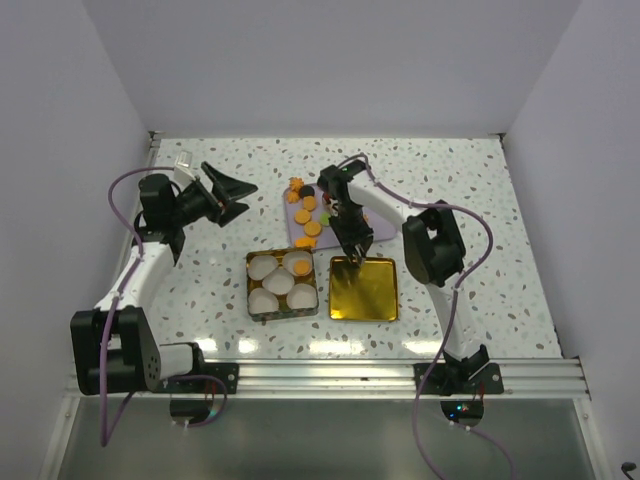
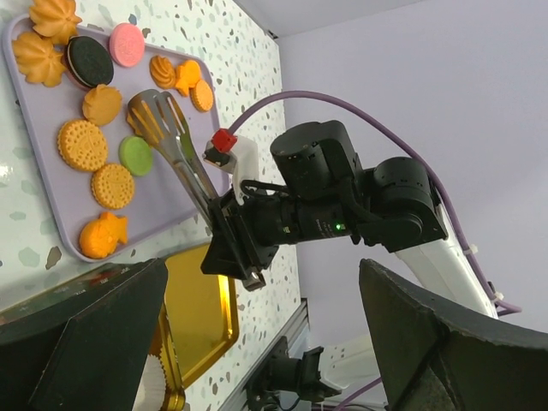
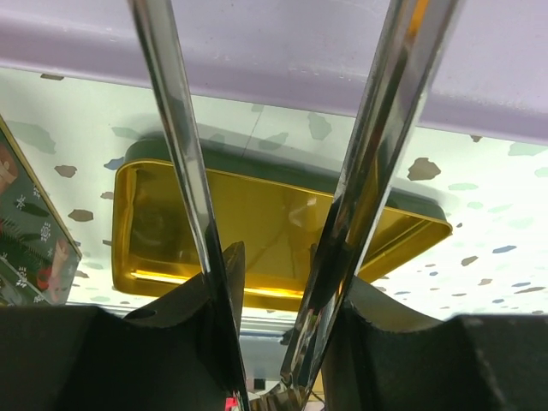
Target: Pack the cookies
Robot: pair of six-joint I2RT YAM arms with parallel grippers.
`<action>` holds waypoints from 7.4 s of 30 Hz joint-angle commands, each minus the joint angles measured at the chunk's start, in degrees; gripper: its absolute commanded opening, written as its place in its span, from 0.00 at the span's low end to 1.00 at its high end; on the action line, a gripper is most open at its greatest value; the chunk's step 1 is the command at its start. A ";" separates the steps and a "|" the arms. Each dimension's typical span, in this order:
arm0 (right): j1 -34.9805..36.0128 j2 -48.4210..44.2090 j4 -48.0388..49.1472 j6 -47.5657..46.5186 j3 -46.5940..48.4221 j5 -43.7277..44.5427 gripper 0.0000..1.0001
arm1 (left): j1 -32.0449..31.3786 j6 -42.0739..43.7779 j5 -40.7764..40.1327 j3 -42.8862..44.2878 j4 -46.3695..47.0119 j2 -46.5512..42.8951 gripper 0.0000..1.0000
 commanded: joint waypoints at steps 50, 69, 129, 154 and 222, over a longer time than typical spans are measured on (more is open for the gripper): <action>23.38 -10.42 0.35 5.78 0.38 -18.26 0.32 | 0.65 12.52 -11.05 12.38 -28.21 -9.34 1.00; 23.12 -8.93 -1.84 5.34 4.42 -14.93 0.47 | 0.56 11.90 -10.26 11.94 -25.66 -8.28 1.00; 8.61 -4.71 -14.67 3.14 -1.21 -1.21 0.47 | 0.39 7.42 -7.01 4.03 -18.89 -10.13 1.00; 10.98 -8.49 -14.85 3.23 -8.42 -0.51 0.42 | -0.23 9.18 -6.92 5.79 -20.48 -8.02 1.00; 26.72 -29.49 -7.91 3.76 -18.16 -14.57 0.33 | -1.98 8.12 -23.35 17.74 -31.46 -3.45 0.99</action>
